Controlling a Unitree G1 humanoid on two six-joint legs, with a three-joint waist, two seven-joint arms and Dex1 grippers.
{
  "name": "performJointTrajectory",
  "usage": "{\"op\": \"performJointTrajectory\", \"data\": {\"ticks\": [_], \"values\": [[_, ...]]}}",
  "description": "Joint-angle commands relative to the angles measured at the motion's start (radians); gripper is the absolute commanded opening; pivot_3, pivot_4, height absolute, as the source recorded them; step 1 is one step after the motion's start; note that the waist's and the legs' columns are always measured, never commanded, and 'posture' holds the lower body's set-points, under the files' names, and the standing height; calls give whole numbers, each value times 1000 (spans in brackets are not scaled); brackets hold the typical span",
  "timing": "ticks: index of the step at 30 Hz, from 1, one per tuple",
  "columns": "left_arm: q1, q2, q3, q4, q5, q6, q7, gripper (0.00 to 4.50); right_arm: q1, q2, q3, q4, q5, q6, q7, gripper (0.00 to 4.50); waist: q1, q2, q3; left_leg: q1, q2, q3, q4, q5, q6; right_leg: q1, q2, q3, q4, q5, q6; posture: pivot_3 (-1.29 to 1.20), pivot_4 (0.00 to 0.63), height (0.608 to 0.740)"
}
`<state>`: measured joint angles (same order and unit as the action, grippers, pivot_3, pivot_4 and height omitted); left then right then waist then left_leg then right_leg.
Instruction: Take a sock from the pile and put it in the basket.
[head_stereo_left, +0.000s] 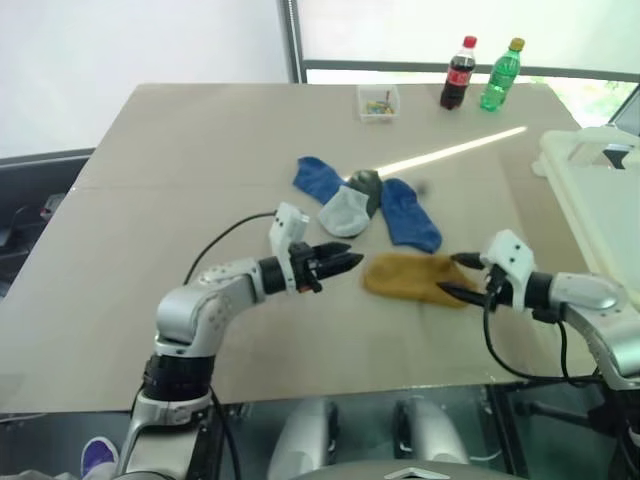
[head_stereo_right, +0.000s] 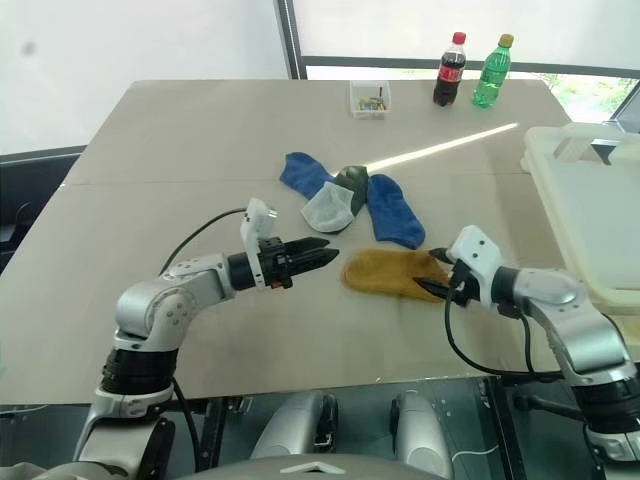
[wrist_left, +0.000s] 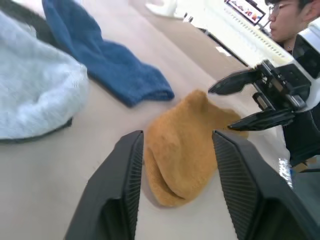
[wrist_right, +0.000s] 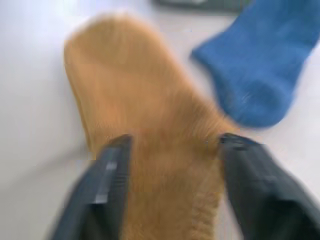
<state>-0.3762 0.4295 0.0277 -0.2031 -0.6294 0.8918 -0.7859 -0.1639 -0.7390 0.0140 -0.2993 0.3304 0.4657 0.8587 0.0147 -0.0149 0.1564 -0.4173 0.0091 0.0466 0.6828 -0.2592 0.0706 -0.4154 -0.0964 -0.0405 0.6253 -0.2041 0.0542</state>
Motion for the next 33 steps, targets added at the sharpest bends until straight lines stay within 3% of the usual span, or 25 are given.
{"op": "performJointTrajectory", "data": {"ticks": [1, 5, 7, 17, 20, 23, 24, 33], "values": [[0, 36, -34, 67, 43, -59, -44, 2081, 52, 3, -13, -62, -2, 10, -25, 2469, 3, 0, 0, 0, 0, 0, 0, 0, 0, 0, 4, -1, 0, 0, 0, 0, 150, 732], [-25, 12, -65, 134, 65, -83, -44, 2081, 39, 46, 42, 14, -45, -16, -42, 571, 1, -1, 1, 0, 0, 1, 0, 0, 1, 0, 5, 0, 0, 0, 0, 0, 150, 732], [-24, 12, -80, 148, 74, -87, -51, 2081, 15, 64, 69, 88, -78, -44, -44, 153, 0, -1, 1, 0, -1, 1, 0, 0, 1, 0, 6, 1, 0, 0, 0, 0, 150, 732], [-18, 50, -162, 140, 111, -47, -76, 2081, 23, 94, 107, 161, -119, -90, -35, 153, -1, -1, 0, 2, 1, 1, 0, 0, 1, 1, 8, 2, 0, 0, 0, 0, 150, 732], [-40, 20, -140, 142, 57, 10, -77, 2942, 24, 96, 114, 161, -128, -93, -34, 0, -1, -1, 0, 3, 1, 1, 0, 0, 0, 2, 8, 2, 0, 0, 0, 0, 150, 732], [-56, 6, -134, 144, 46, 45, -58, 4228, 27, 99, 117, 160, -133, -93, -34, 0, -1, -1, 0, 3, 1, 0, 0, 0, 0, 3, 8, 2, 0, 0, 0, 0, 150, 732], [-61, 7, -138, 144, 43, 55, -62, 4450, 29, 101, 118, 157, -134, -92, -35, 0, -1, -1, 0, 3, 1, 0, 0, 0, 0, 3, 8, 2, 0, 0, 0, 0, 150, 732], [-127, -63, -172, 184, 25, 162, -32, 4450, 32, 109, 117, 145, -140, -87, -37, 0, -1, -1, 0, 4, 1, 0, 1, 0, 0, 3, 8, 2, 1, 0, 0, 0, 150, 732]]}}
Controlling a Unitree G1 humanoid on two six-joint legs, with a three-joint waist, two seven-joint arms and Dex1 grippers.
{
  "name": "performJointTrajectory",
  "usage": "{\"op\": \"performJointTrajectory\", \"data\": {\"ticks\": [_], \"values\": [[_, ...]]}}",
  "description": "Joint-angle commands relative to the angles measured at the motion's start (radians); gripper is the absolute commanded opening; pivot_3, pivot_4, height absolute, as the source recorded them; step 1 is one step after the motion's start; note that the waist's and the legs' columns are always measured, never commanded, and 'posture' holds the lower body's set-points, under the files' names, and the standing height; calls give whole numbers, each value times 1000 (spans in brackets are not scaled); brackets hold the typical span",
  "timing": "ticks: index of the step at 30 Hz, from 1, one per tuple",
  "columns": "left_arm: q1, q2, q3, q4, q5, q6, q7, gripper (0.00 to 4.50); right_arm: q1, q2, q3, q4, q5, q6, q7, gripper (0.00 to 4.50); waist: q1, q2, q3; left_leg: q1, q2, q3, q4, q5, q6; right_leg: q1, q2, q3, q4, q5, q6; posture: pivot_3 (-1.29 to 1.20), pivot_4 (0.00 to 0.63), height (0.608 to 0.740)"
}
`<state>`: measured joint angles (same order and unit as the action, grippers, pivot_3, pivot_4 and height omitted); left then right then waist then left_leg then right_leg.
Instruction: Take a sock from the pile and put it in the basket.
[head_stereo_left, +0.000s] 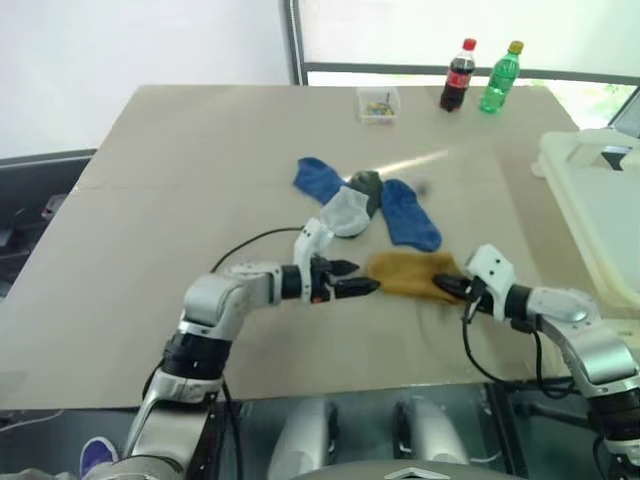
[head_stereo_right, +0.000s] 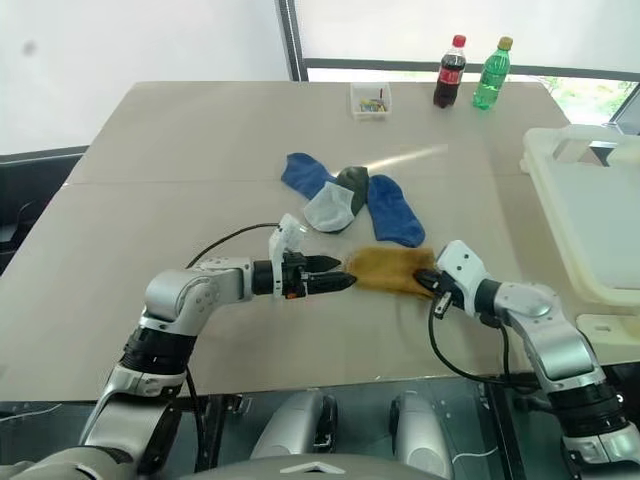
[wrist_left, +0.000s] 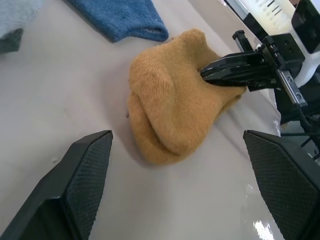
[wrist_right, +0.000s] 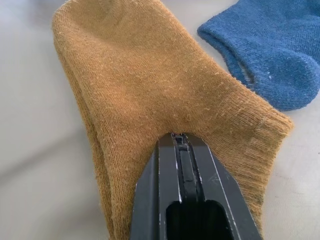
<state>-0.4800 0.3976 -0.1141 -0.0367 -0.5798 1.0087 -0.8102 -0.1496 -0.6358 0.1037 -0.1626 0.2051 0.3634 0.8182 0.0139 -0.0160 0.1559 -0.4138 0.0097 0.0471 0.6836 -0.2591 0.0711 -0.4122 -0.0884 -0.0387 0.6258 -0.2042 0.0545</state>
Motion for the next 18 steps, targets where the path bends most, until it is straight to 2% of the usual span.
{"op": "performJointTrajectory", "data": {"ticks": [1, 11, 18], "values": [[-30, -42, -34, 21, -32, 55, -12, 4450, 18, 6, 27, 7, -14, 15, 3, 0, 0, 0, 0, 0, 0, 0, 0, 0, 0, 0, 0, 0, 0, 0, 0, 0, 150, 732], [-81, -154, -66, 24, -43, -44, -91, 4450, 37, 8, 28, -38, -11, 29, 4, 0, 0, 0, 0, -1, 0, 0, 0, 0, 0, 0, 1, 0, 0, 0, 0, 0, 150, 732], [-114, -187, -131, 86, 46, -189, -126, 4450, 43, 12, 28, -59, -12, 42, -1, 0, 0, 0, 0, -1, 0, 0, 0, 0, 0, -1, 1, 0, 0, 0, 0, 0, 150, 732]]}}
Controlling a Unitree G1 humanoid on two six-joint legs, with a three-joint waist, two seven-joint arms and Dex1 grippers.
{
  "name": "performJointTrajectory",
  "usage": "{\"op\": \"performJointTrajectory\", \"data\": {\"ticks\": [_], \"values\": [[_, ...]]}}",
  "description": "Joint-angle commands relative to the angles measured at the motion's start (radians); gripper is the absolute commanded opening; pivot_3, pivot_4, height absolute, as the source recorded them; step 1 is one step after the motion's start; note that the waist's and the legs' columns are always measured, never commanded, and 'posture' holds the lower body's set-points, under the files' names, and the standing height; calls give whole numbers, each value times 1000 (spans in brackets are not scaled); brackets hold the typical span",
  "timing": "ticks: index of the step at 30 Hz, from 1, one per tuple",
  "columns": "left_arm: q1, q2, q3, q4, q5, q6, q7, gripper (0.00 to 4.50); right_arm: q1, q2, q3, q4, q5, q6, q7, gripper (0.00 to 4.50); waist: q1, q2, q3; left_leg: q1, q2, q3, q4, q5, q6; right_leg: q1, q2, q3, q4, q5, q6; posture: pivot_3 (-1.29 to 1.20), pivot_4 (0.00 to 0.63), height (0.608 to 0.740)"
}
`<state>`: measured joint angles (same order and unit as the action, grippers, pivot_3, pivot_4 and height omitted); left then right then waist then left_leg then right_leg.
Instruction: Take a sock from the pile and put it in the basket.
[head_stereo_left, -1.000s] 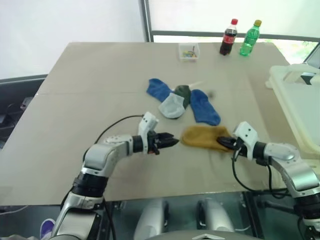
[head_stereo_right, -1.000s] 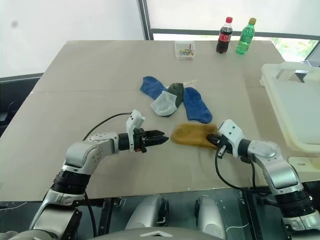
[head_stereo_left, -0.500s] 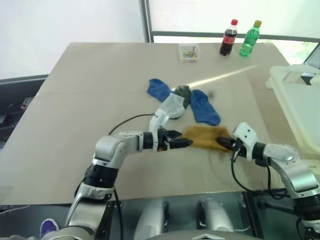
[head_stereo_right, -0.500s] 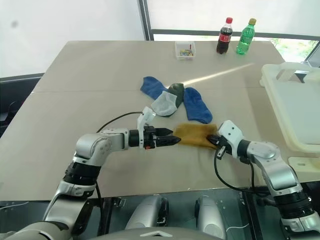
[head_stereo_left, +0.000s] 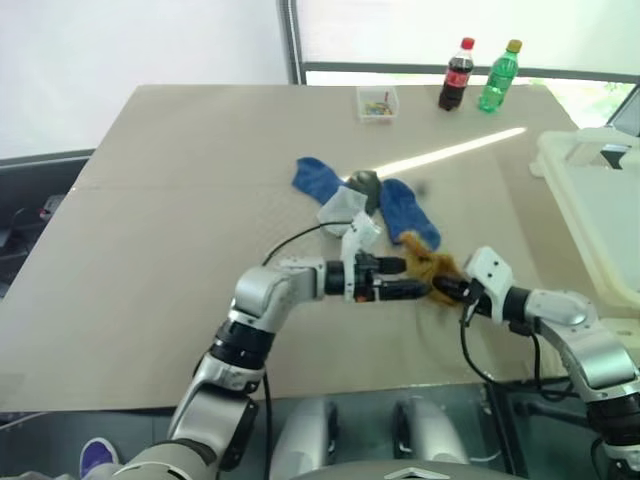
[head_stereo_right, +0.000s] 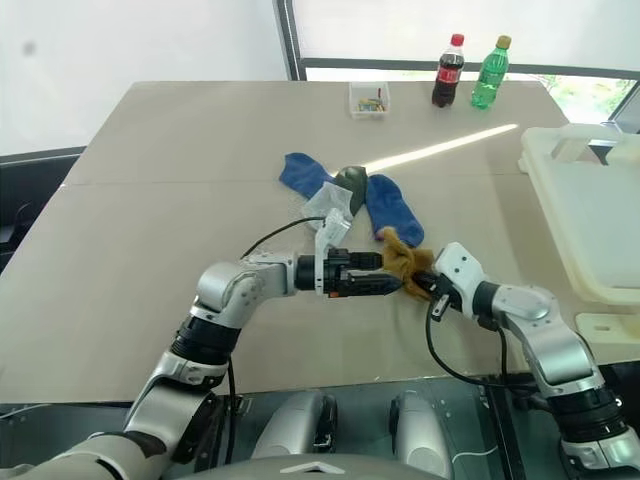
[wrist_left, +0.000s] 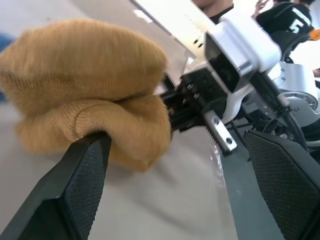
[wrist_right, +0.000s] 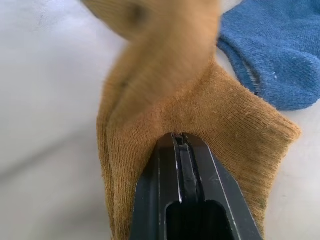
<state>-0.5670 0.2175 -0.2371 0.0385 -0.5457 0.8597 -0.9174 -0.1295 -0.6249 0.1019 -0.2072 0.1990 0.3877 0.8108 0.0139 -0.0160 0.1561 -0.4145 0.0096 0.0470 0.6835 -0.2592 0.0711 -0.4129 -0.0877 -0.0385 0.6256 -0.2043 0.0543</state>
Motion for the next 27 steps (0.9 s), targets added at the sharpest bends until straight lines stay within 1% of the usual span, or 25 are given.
{"op": "performJointTrajectory", "data": {"ticks": [1, 6, 9, 14, 21, 23, 25, 27], "values": [[-30, -2, -8, 16, 16, -39, -20, 4450, 24, 1, 29, -17, -7, 18, 5, 0, 0, 0, 0, 0, 0, 0, 0, 0, 0, 0, 0, 0, 0, 0, 0, 0, 150, 732], [-5, 75, 12, 17, 22, -9, -21, 4450, 27, 7, 35, -25, -14, 19, -3, 0, -2, 0, 0, 0, 0, 0, 0, 0, 0, 0, 0, 0, 0, 0, 0, 0, 150, 732], [7, 83, 27, 35, 35, -52, -5, 4450, 26, 9, 48, -19, -26, 9, -1, 0, -1, 0, 0, 0, 0, 0, 0, 0, 0, 0, 0, 0, 0, 0, 0, 0, 150, 732], [8, 45, 77, 55, 32, -69, 52, 4450, 28, 8, 60, -14, -44, -7, 3, 0, -1, 0, 0, 0, 0, 0, 0, 0, 0, 0, 0, 0, 0, 0, 0, 0, 150, 732], [47, 42, 125, 15, -11, -3, 81, 4450, 27, 7, 59, -10, -52, -18, 4, 0, -3, 0, 0, 0, 1, 0, 0, 0, 0, 0, 0, 0, 0, 0, 0, 0, 150, 732], [51, 27, 156, 2, -46, 13, 84, 4450, 29, 8, 58, -9, -53, -20, 3, 0, -2, 0, 0, 0, 1, 0, 0, 0, 0, 0, 0, 0, 0, 0, 0, 0, 150, 732], [46, -3, 207, -11, -115, 62, 98, 4450, 31, 11, 59, -9, -54, -21, 1, 0, -2, 0, 0, 0, 1, 0, 0, 0, 0, 0, 0, 0, 0, 0, 0, 0, 150, 732], [45, -16, 227, -16, -144, 88, 103, 4450, 32, 13, 60, -10, -54, -20, 0, 0, -2, 0, 0, 0, 1, 0, 0, 0, 0, 0, 0, 0, 0, 0, 0, 0, 150, 732]]}}
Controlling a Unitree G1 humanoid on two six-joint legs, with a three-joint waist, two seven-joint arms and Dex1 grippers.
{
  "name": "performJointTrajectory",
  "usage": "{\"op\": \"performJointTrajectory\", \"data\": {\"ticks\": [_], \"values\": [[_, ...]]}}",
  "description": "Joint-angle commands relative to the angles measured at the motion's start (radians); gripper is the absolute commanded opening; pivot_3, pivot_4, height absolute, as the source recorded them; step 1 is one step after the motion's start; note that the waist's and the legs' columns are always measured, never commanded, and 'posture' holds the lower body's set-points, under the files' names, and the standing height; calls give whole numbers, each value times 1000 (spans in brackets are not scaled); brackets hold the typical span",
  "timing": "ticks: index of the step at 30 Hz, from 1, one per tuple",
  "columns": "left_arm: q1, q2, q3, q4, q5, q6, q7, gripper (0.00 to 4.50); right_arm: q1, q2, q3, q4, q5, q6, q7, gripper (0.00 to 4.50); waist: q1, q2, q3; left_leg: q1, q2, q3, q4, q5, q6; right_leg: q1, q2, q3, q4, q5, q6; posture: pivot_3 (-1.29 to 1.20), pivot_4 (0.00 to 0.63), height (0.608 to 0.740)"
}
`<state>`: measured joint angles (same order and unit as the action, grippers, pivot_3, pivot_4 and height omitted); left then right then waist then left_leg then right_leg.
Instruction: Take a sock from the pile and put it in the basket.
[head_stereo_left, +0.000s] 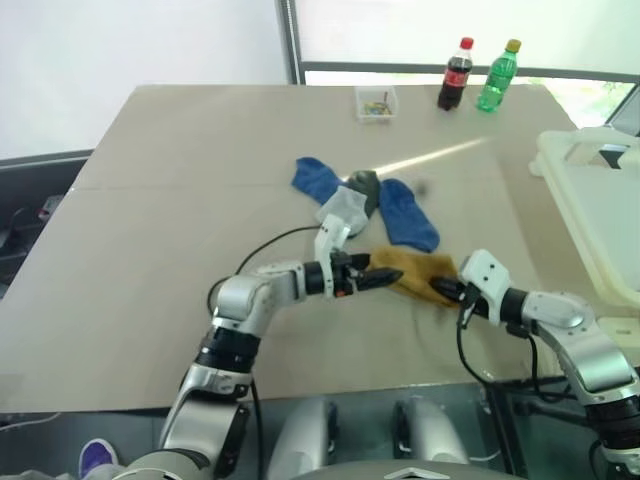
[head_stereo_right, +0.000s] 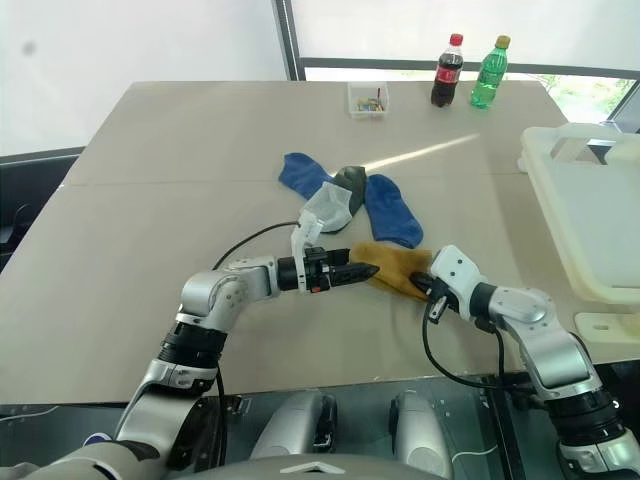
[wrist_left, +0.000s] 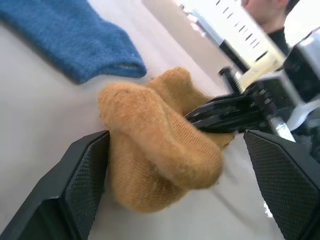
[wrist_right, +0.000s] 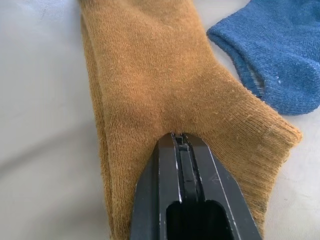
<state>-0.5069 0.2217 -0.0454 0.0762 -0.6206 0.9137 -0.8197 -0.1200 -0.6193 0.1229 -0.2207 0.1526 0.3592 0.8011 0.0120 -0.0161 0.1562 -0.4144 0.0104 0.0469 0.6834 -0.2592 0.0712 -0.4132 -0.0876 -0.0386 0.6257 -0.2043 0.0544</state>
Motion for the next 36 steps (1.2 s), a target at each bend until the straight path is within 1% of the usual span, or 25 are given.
{"op": "performJointTrajectory", "data": {"ticks": [1, 6, 9, 13, 14, 18, 22, 29, 32, 34, 36], "values": [[-14, -19, 30, -50, -65, 34, 3, 4450, 22, 9, 38, 4, -7, 9, 10, 0, 0, 0, 0, 0, 0, 0, 0, 0, 0, 0, 0, 0, 0, 0, 0, 0, 150, 732], [1, 3, 10, -40, -59, 62, 7, 4450, 19, 14, 37, 6, -11, 10, 9, 0, -1, 0, 0, 0, 0, 0, 0, 0, 0, 0, 1, 0, 0, 0, 0, 0, 150, 732], [24, 65, -37, -50, -38, 107, -16, 4450, 17, 15, 37, 8, -13, 11, 9, 0, -3, 0, 0, 0, 0, 0, 0, 0, 0, 0, 1, 0, 0, 0, 0, 0, 150, 732], [12, 49, 53, -82, -176, 224, -5, 4450, 21, 16, 39, 6, -15, 12, 9, 0, -1, 0, 0, 0, 0, 0, 0, 0, 0, 0, 1, 0, 0, 0, 0, 0, 150, 732], [21, 69, 36, -92, -156, 198, -23, 4450, 21, 17, 38, 7, -15, 12, 10, 0, -1, 0, 0, 0, 0, 0, 0, 0, 0, 0, 0, 0, 0, 0, 0, 0, 150, 732], [31, 66, 84, -92, -187, 170, -32, 4450, 19, 20, 40, 6, -18, 16, 10, 0, -2, 0, 0, 0, 0, 0, 0, 0, 0, 0, 0, 0, 0, 0, 0, 0, 150, 732], [68, 146, -22, -104, -94, 145, -45, 4450, 19, 21, 42, 7, -18, 16, 11, 0, -3, 0, 0, 0, 0, 0, 0, 0, 0, 0, 0, 0, 0, 0, 0, 0, 150, 732], [123, 270, -52, -187, -93, 159, -84, 4450, 20, 20, 43, 6, -19, 16, 13, 0, -3, 0, -1, 0, 1, 0, 0, 0, 0, 0, -1, 0, 0, 0, 0, 0, 150, 732], [150, 327, -74, -218, -78, 115, -134, 4450, 15, 24, 46, 8, -17, 18, 13, 0, -4, 0, -1, 0, 1, 0, -1, 0, -1, -2, -3, 0, 0, 0, 0, 0, 150, 732], [160, 342, -93, -231, -66, 83, -155, 4450, 12, 25, 48, 11, -17, 18, 14, 0, -5, 0, -1, 0, 1, 0, -1, 0, -1, -2, -6, 0, 0, 0, -1, 0, 150, 732], [153, 314, -110, -233, -67, 73, -144, 4450, 7, 27, 51, 17, -18, 15, 16, 0, -3, 0, -1, 0, 1, 0, -1, 0, -1, -2, -7, 0, 0, 0, -1, 0, 150, 732]]}}
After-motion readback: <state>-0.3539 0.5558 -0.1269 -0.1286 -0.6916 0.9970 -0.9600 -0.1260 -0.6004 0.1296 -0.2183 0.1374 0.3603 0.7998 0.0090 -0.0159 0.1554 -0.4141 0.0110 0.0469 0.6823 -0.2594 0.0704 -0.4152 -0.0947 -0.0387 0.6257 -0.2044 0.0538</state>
